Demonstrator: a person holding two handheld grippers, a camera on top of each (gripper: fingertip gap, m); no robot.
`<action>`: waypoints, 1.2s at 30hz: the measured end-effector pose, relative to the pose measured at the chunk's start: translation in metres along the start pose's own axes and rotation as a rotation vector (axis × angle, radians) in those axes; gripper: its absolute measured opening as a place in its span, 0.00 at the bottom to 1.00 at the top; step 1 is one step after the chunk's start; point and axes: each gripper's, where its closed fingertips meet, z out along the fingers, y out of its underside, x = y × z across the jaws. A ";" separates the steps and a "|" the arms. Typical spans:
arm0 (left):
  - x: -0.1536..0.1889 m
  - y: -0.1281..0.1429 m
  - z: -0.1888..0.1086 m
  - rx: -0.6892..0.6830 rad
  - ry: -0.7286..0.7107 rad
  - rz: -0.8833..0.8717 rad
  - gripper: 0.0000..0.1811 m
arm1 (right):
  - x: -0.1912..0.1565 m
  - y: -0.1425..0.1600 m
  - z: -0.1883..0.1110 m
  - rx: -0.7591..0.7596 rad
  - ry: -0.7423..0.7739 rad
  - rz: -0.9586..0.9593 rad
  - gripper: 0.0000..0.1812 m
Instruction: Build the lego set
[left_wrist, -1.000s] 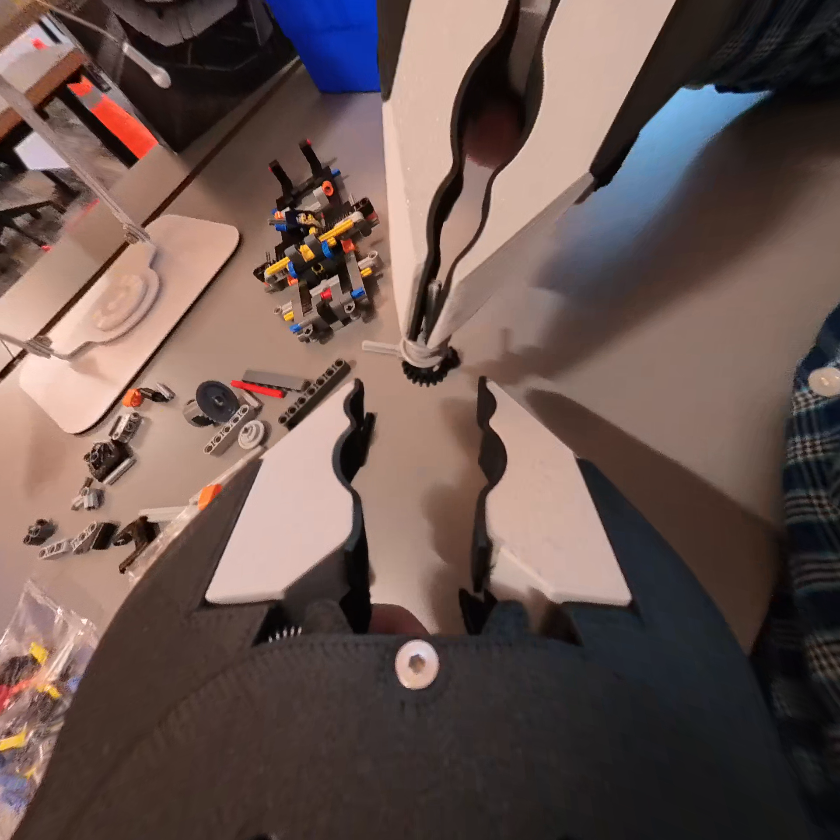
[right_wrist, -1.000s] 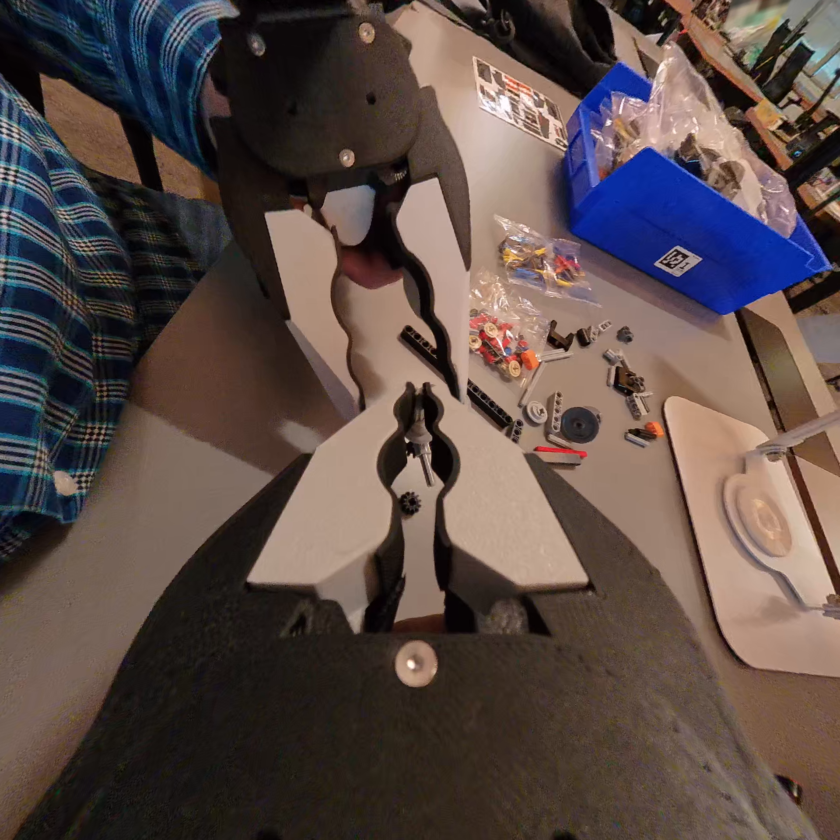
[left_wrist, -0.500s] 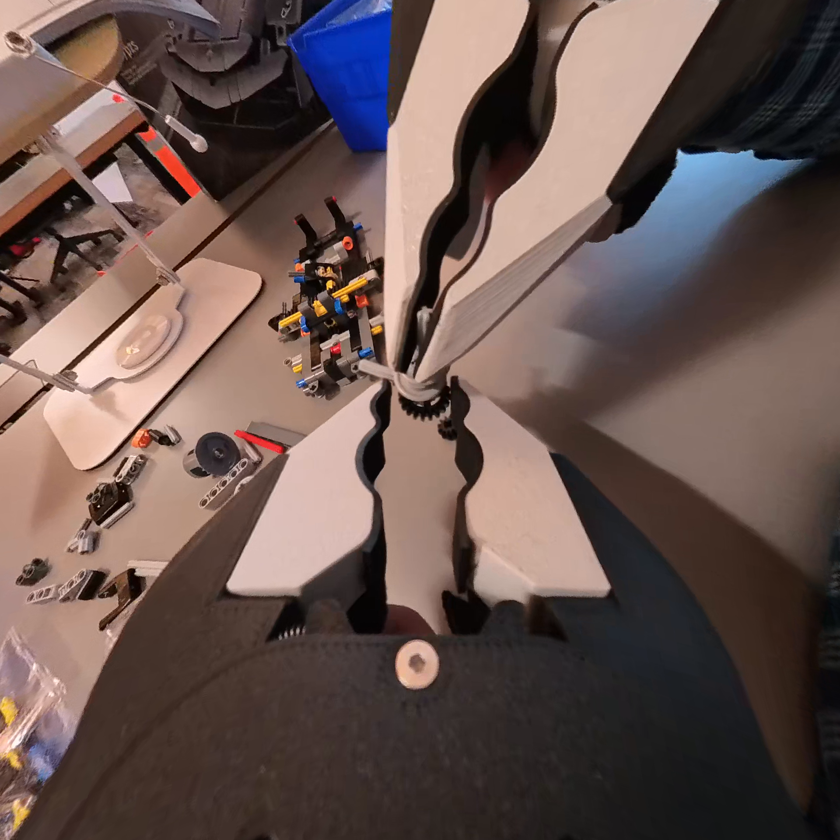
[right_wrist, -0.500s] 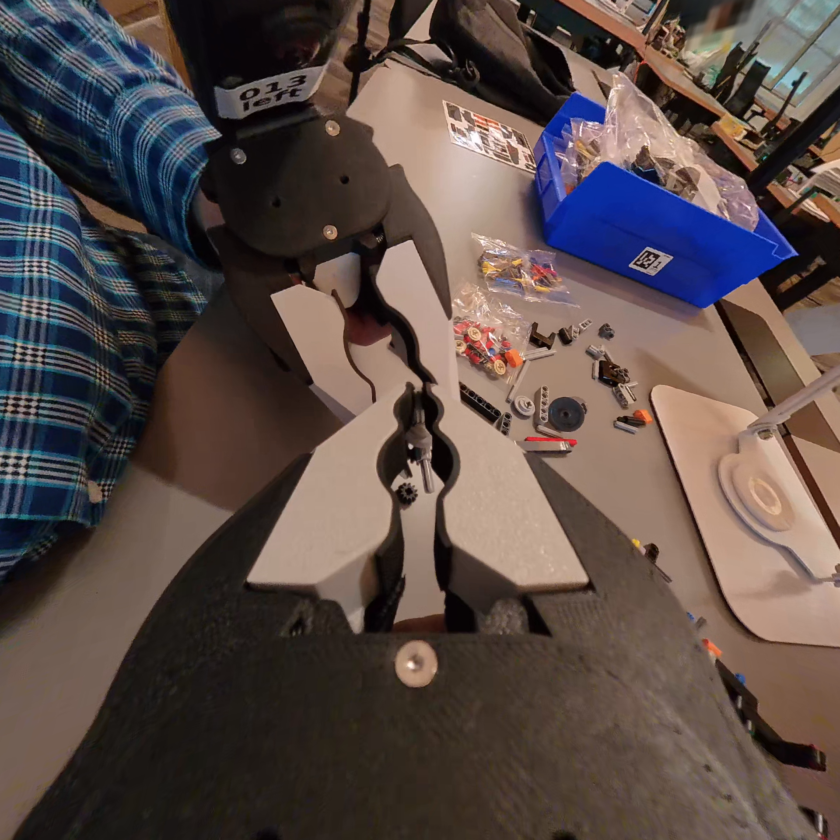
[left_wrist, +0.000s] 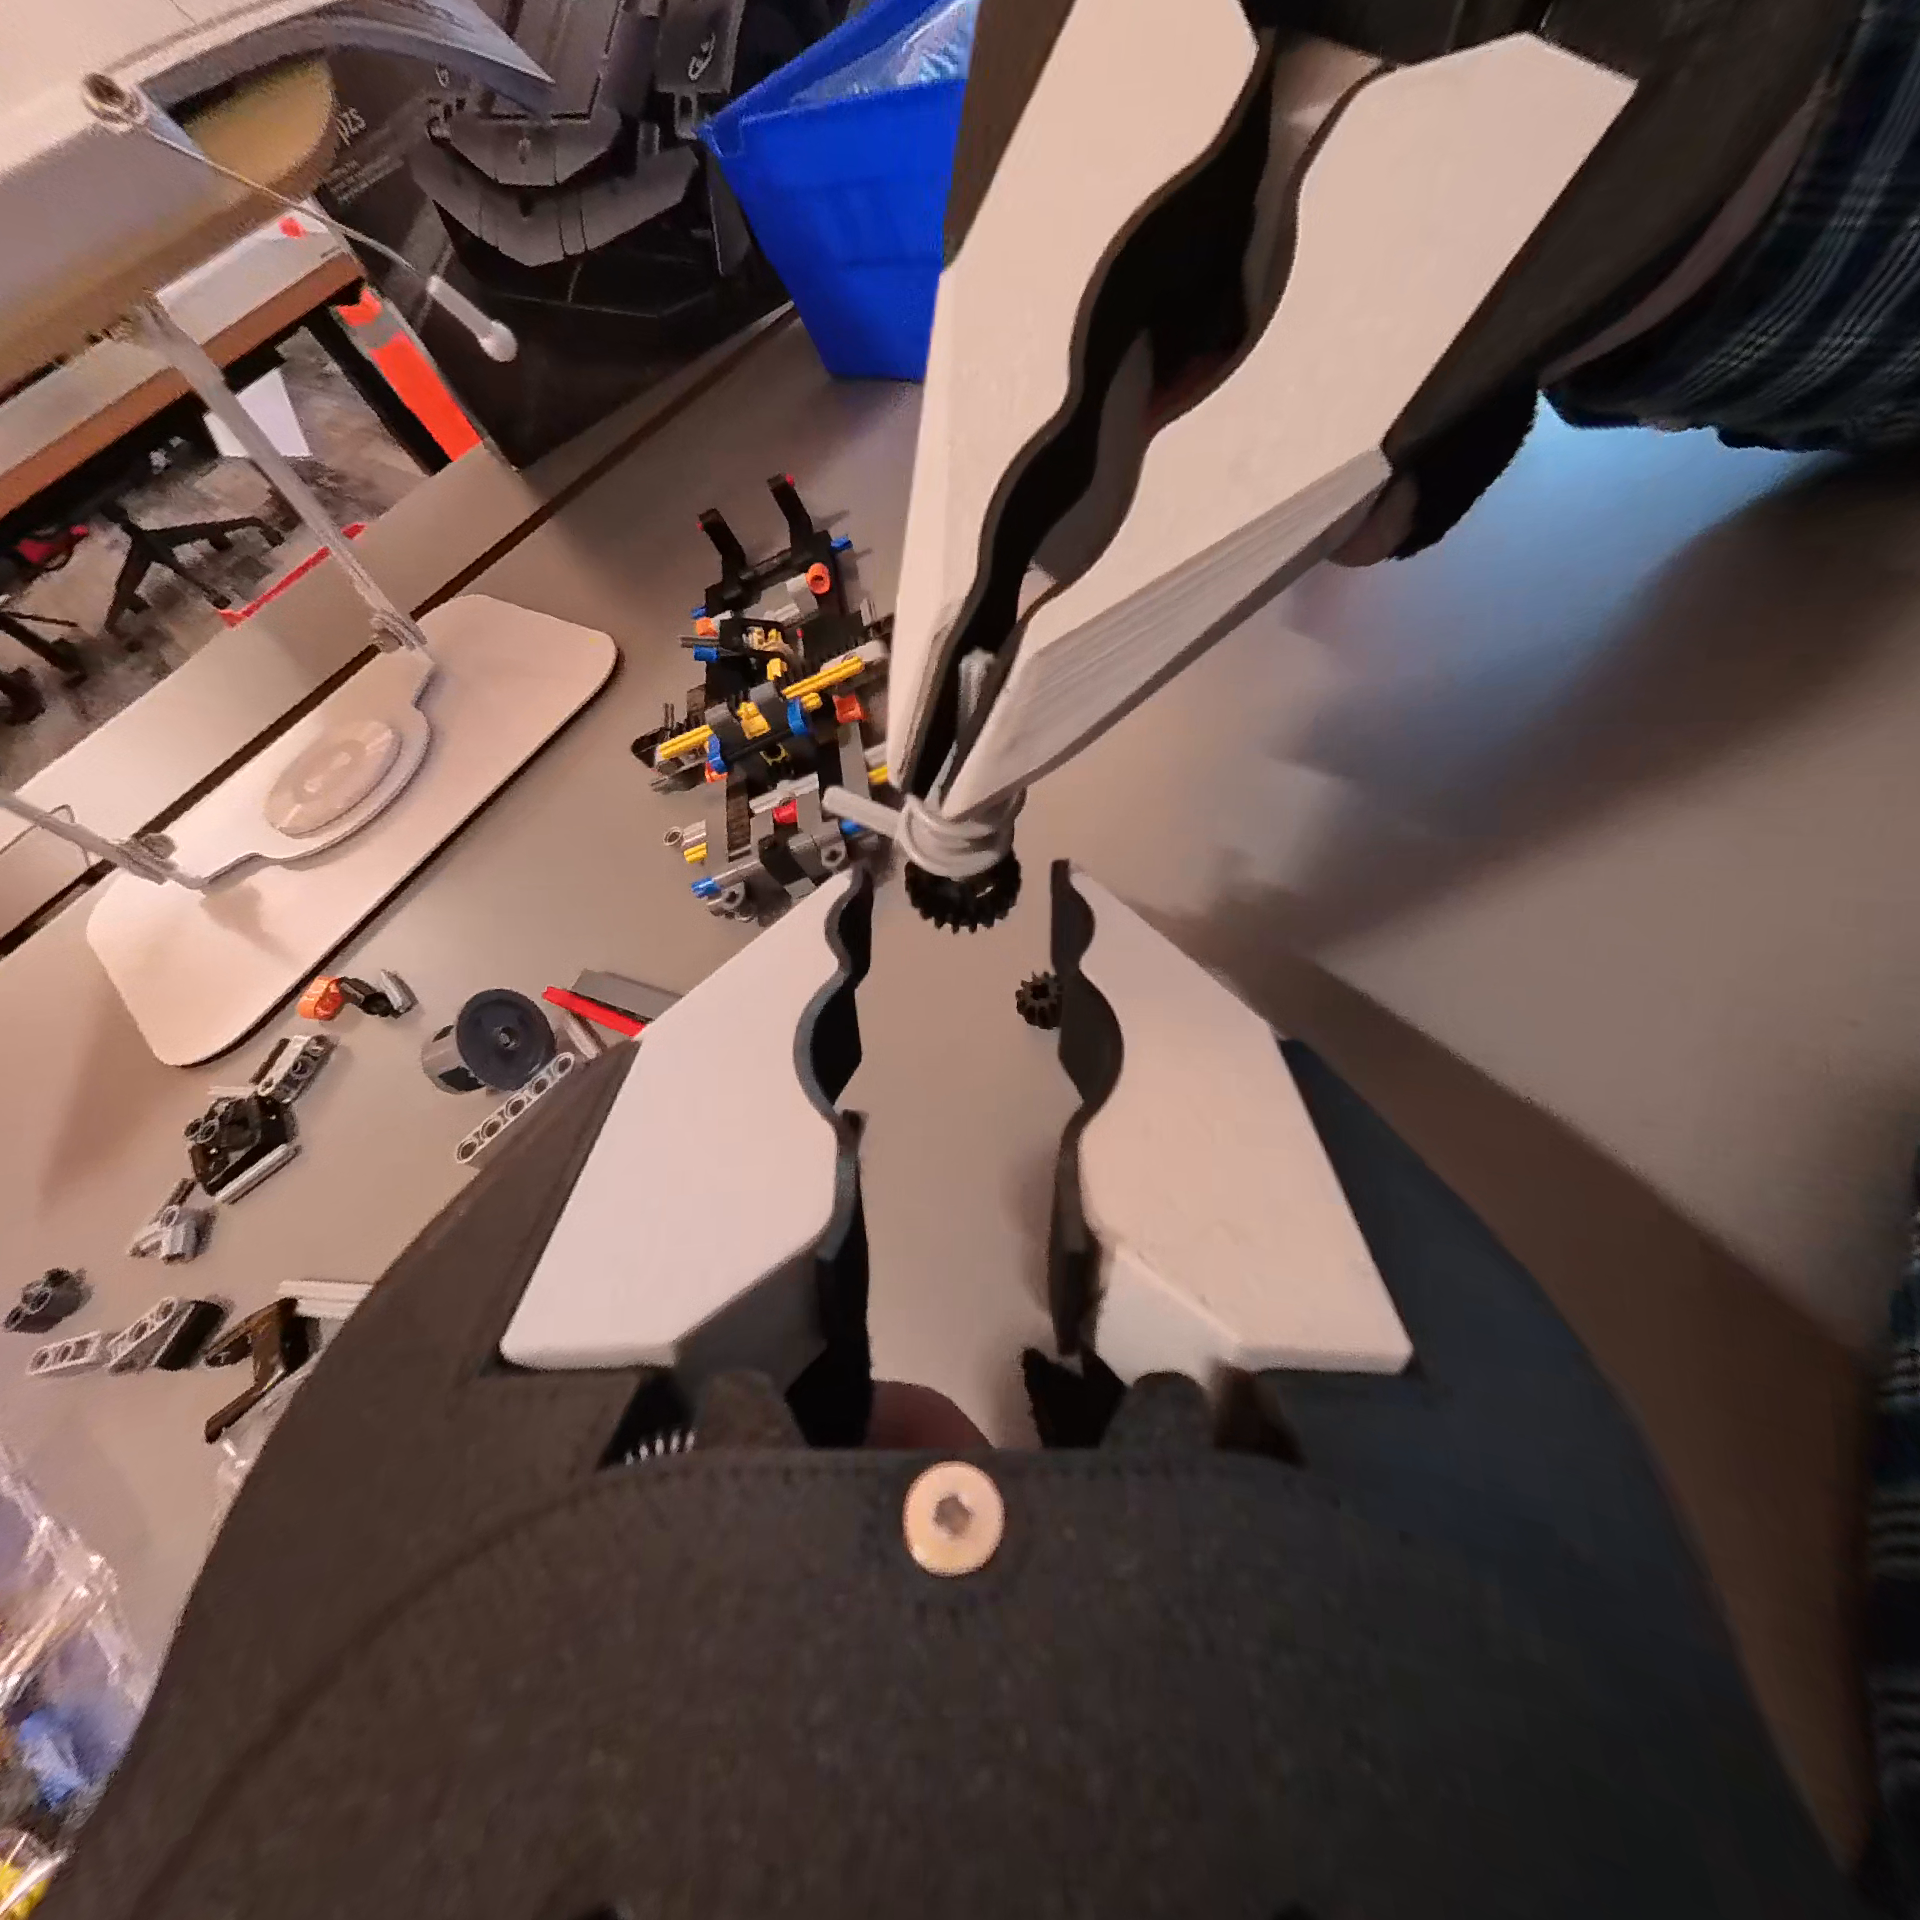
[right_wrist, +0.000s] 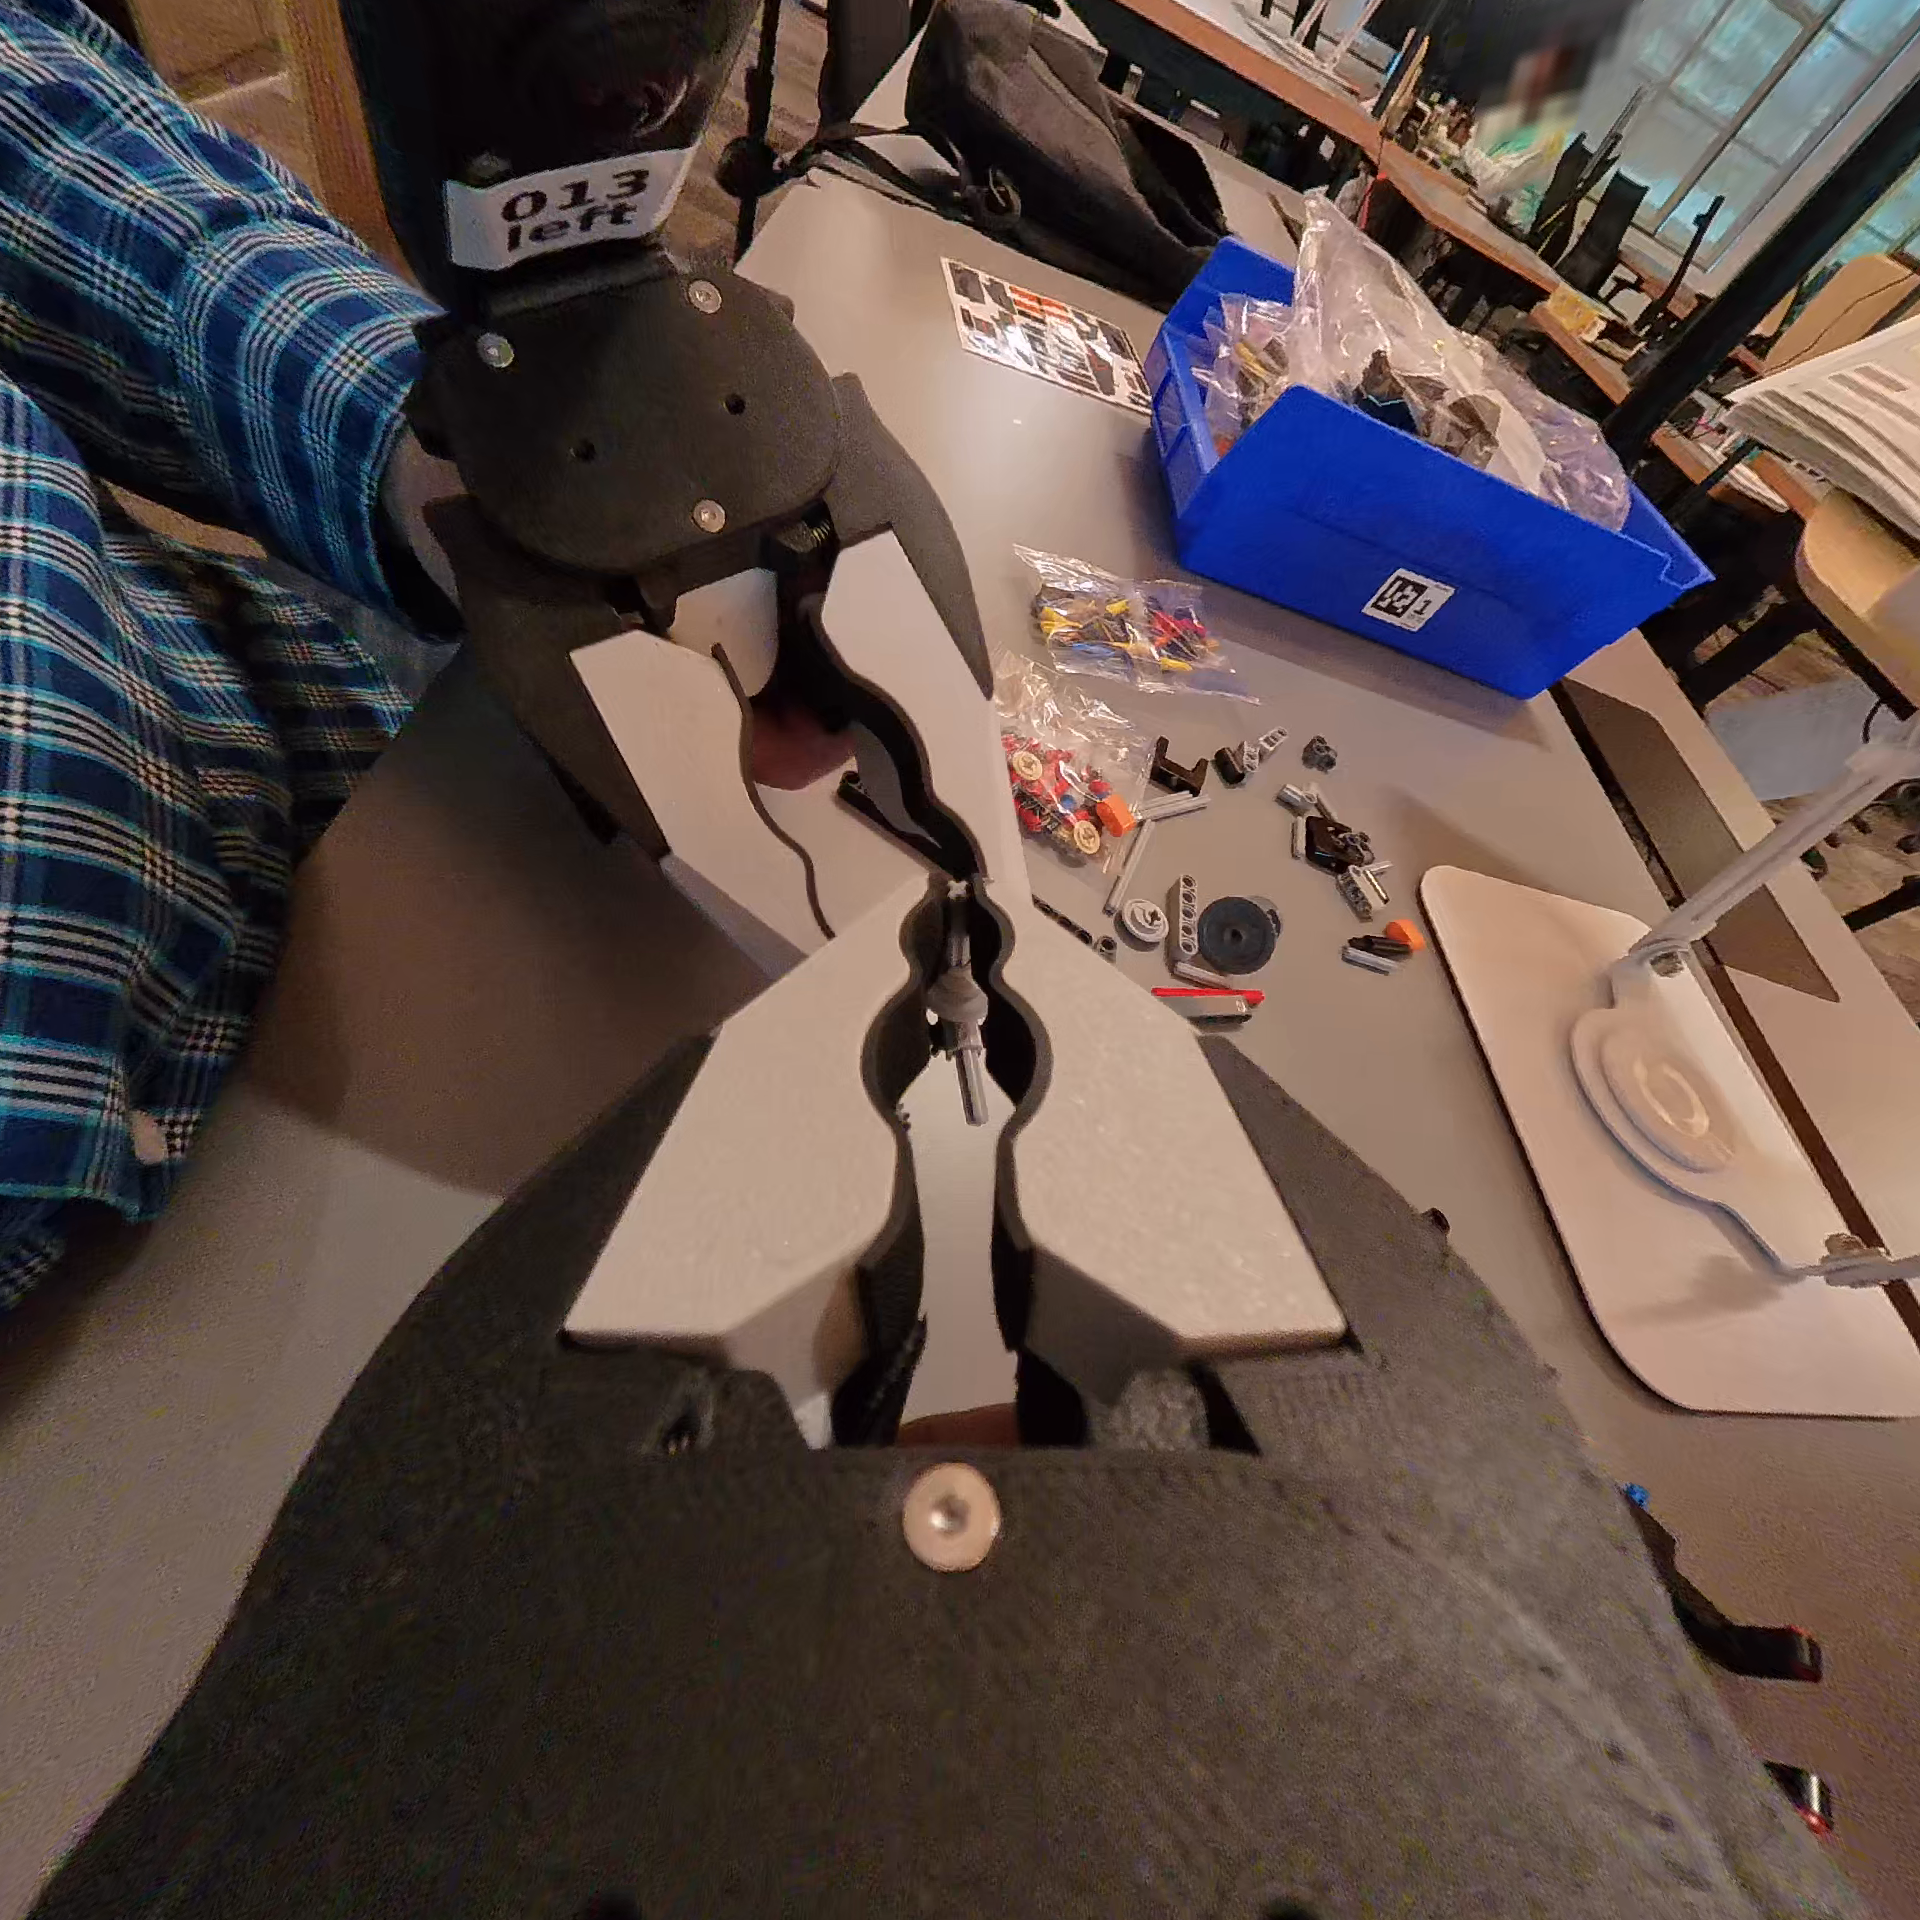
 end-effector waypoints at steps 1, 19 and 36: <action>-0.001 -0.001 -0.002 0.003 0.006 -0.008 0.19 | 0.001 0.000 -0.001 0.002 0.002 0.003 0.00; -0.078 -0.040 -0.007 -0.044 -0.093 0.142 0.26 | -0.019 0.036 -0.009 -0.111 -0.083 0.017 0.00; 0.015 -0.016 0.011 -0.110 0.196 0.072 0.17 | 0.009 0.061 -0.018 -0.300 0.164 -0.176 0.00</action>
